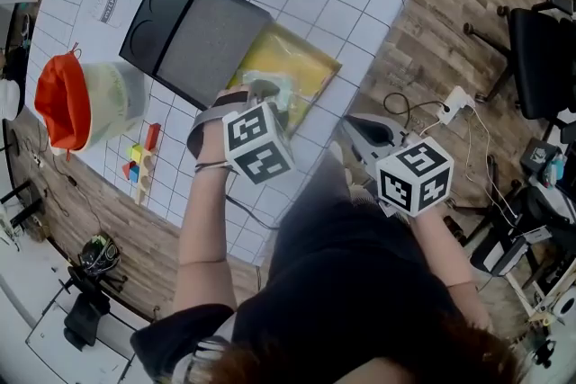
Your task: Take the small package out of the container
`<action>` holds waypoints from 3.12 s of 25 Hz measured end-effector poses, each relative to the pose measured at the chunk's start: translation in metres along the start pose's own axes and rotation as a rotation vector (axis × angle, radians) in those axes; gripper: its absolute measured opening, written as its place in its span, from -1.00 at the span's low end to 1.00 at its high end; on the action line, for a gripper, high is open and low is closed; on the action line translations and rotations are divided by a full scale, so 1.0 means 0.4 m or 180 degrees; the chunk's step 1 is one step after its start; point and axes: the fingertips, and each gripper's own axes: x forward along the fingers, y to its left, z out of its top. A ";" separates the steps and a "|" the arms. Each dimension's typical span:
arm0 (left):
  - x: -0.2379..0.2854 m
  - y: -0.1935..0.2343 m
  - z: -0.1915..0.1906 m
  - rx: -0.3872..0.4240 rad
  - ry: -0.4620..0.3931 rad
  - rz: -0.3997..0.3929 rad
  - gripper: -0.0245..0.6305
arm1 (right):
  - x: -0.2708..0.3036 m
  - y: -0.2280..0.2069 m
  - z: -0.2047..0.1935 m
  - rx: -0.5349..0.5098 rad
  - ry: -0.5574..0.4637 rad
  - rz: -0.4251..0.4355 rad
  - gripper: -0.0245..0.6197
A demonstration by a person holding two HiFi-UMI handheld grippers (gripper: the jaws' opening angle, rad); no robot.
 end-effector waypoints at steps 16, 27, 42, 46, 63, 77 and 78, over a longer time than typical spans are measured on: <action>0.000 -0.018 0.016 -0.0070 -0.0098 -0.0040 -0.83 | -0.020 0.006 -0.022 -0.0032 -0.0039 -0.0006 -0.88; -0.079 0.014 0.019 -0.0408 -0.0298 0.0622 -0.85 | -0.069 0.043 -0.047 -0.0109 -0.0160 -0.0003 -0.88; -0.288 -0.030 0.028 -0.1204 -0.1211 0.1198 -0.85 | -0.141 0.117 -0.027 -0.0362 -0.0442 -0.0090 -0.88; -0.328 -0.041 0.015 -0.1456 -0.1470 0.1275 -0.85 | -0.153 0.129 -0.007 -0.0428 -0.0553 -0.0133 -0.88; -0.375 -0.133 -0.060 -0.1955 -0.1812 0.1348 -0.85 | -0.174 0.153 0.051 -0.0720 -0.0823 -0.0412 -0.88; -0.374 -0.153 -0.068 -0.1955 -0.1825 0.1315 -0.85 | -0.183 0.155 0.045 -0.0731 -0.0915 -0.0529 -0.88; -0.373 -0.153 -0.068 -0.1943 -0.1822 0.1312 -0.85 | -0.183 0.154 0.046 -0.0721 -0.0922 -0.0537 -0.88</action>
